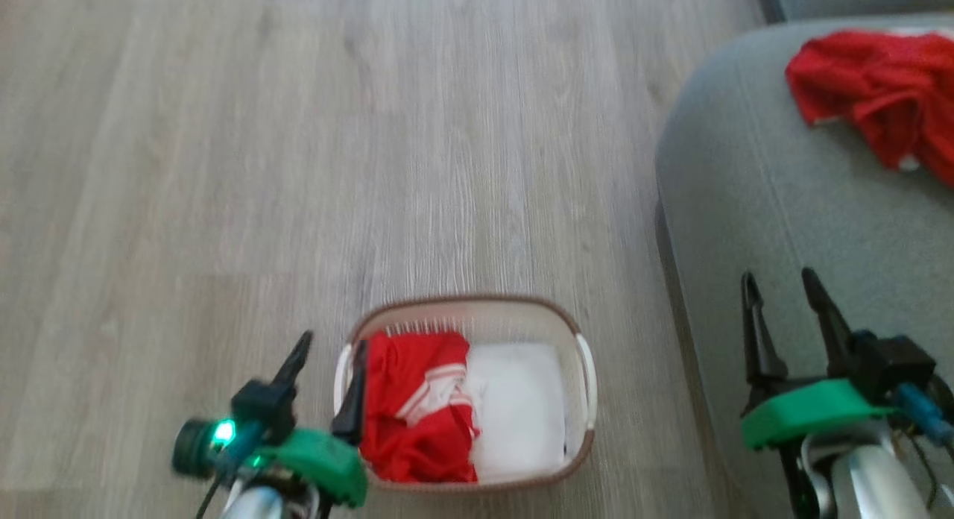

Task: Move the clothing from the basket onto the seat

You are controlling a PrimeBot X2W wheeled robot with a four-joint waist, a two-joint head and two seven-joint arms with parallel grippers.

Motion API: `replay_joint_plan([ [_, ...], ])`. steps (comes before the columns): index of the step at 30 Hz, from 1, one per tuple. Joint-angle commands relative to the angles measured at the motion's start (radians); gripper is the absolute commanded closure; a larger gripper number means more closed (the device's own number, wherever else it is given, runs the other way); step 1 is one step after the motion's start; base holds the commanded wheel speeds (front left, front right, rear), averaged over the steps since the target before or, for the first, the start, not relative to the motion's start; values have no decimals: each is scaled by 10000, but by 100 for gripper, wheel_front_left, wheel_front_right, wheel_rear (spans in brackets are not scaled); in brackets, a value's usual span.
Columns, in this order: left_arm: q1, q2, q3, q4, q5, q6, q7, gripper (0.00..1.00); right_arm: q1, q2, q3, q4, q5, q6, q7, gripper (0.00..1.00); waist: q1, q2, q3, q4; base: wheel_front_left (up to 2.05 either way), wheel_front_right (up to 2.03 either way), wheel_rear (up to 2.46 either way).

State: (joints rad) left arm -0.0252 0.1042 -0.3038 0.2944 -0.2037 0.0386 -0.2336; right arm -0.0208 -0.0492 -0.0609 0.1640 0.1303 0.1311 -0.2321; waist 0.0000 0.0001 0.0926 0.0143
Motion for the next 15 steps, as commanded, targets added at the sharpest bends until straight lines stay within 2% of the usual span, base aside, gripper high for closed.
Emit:
replay_joint_plan([
  [1, -821, -71, 84, 172, 188, -107, 24, 0, -725, -11, 168, -467, -109, -4, -135, 0, 0, -1, 957, -253, 0, 0, 0],
  [15, -4262, -441, -1574, 5241, 998, -849, 162, 0, -2369, -11, 143, -1123, -139, -4, -278, 0, 0, -1, 4560, -1316, 0, 0, 0],
])
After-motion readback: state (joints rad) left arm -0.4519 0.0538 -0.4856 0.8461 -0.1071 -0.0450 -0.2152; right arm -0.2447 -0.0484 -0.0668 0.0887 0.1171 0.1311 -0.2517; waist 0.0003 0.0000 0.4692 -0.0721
